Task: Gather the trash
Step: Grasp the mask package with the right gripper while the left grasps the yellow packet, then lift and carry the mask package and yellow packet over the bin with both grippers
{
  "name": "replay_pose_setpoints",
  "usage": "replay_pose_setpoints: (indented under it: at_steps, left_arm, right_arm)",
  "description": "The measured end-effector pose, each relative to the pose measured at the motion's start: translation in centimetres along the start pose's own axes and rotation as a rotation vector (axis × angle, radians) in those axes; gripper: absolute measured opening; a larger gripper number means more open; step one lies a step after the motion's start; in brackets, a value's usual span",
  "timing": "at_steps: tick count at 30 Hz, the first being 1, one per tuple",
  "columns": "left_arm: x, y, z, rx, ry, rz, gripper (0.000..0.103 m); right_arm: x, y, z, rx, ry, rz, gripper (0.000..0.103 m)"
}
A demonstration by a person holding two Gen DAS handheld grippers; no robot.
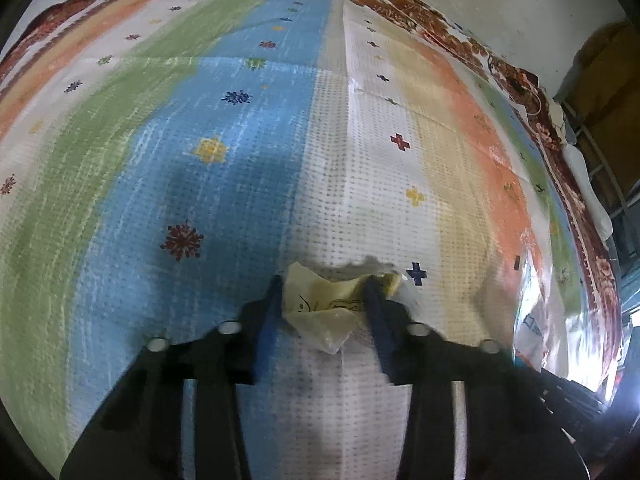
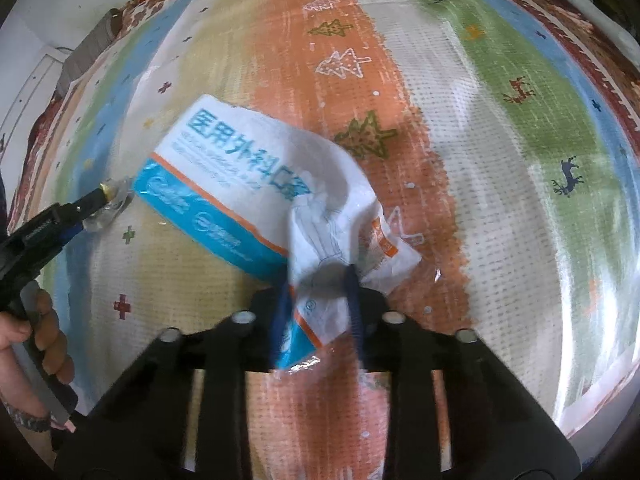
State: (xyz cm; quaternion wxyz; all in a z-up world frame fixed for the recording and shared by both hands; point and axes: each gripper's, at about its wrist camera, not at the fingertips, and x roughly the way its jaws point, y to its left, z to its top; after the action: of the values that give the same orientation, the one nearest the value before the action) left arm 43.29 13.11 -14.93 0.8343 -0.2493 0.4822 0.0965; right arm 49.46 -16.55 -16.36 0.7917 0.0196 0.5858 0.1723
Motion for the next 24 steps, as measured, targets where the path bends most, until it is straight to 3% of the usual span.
replay_pose_setpoints:
  at_steps: [3, 13, 20, 24]
  left_arm:
    - [-0.4, 0.9, 0.1, -0.052, -0.015, 0.005, 0.023]
    - [-2.8, 2.1, 0.9, -0.098, -0.045, 0.003, 0.021]
    - [-7.5, 1.4, 0.7, -0.124, -0.07, -0.07, 0.021]
    - [-9.4, 1.6, 0.0, -0.138, -0.067, -0.074, 0.021]
  right_arm:
    - [-0.3, 0.3, 0.1, -0.007, -0.007, 0.009, 0.005]
    - [-2.7, 2.0, 0.5, -0.055, -0.054, 0.038, 0.002]
    - [-5.0, 4.9, -0.1, -0.138, -0.089, 0.051, 0.002]
    - [-5.9, 6.0, -0.7, -0.172, -0.097, 0.059, 0.002]
